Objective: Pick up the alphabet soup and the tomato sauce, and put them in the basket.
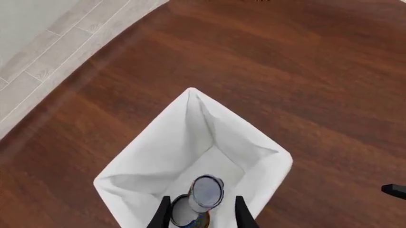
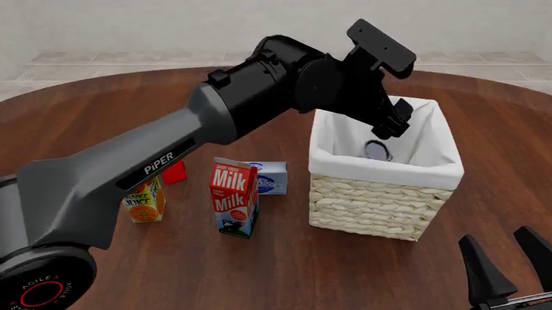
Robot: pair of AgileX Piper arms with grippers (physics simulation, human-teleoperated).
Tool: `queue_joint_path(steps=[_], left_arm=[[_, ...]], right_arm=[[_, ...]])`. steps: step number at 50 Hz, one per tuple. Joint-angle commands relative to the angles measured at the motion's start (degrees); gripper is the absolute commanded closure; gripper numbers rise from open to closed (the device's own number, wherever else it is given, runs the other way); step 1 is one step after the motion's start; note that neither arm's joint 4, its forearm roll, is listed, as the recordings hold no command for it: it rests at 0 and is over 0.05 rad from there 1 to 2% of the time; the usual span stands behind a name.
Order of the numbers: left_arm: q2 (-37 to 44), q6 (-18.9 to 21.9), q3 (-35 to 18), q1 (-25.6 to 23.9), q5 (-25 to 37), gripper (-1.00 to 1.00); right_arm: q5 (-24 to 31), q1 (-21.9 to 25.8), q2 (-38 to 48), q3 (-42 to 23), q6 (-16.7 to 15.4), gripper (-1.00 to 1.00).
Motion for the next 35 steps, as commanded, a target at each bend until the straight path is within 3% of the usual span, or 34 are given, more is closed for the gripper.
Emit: queue_joint_path(steps=[1, 35], left_arm=[[1.21, 0.25, -0.08, -0.26, -0.04, -1.00], [1.21, 0.25, -0.08, -0.26, -0.04, -1.00]], right_arm=[[0.02, 0.09, 0.00, 0.01, -0.01, -1.00], [0.00, 0.26, 0.00, 0.03, -0.23, -1.00]])
